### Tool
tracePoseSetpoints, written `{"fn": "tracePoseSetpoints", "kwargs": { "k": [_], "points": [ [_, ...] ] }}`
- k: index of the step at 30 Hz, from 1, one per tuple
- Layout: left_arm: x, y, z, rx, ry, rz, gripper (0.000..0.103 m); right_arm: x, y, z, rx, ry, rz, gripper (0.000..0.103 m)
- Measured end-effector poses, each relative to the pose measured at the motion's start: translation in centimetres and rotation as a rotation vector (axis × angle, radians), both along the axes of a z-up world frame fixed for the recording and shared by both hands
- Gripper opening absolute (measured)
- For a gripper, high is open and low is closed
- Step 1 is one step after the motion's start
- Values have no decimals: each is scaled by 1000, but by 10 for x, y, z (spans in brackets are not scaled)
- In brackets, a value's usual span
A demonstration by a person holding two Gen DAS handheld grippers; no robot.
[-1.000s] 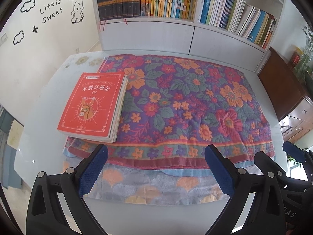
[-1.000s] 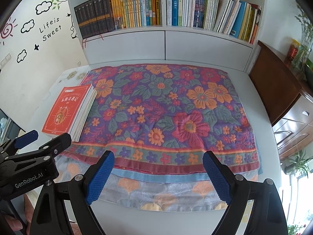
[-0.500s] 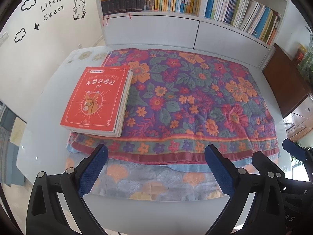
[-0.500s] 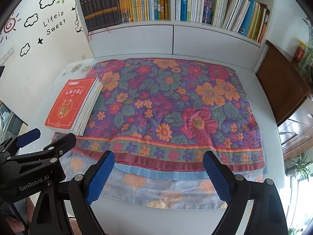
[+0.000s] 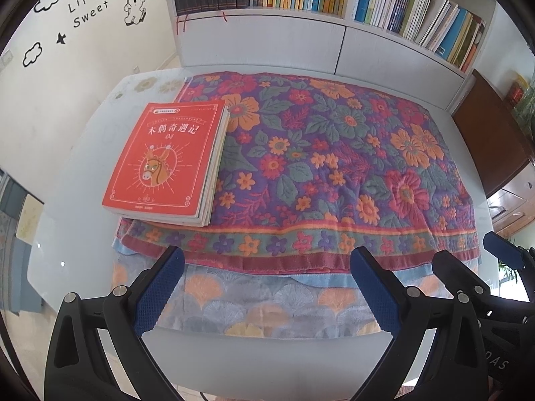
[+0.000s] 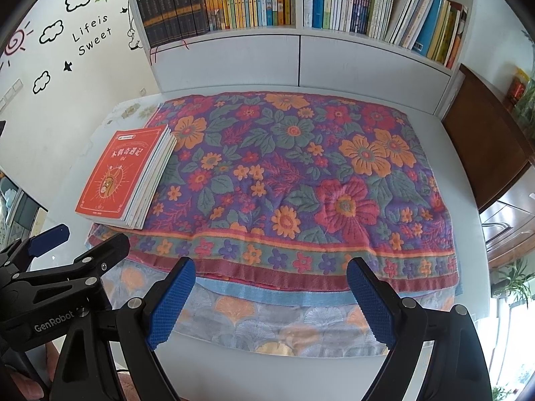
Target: Organize books
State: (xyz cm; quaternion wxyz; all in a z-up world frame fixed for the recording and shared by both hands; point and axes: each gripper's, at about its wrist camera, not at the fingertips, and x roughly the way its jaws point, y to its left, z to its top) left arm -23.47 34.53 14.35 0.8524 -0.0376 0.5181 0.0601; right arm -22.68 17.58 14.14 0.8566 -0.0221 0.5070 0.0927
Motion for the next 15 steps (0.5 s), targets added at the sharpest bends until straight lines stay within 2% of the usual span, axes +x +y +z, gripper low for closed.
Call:
{"fn": "tracePoseSetpoints", "kwargs": {
  "k": [15],
  "points": [
    [2, 3, -6, -11, 23, 16, 99, 4, 4, -7, 3, 31, 18, 91]
  ]
}}
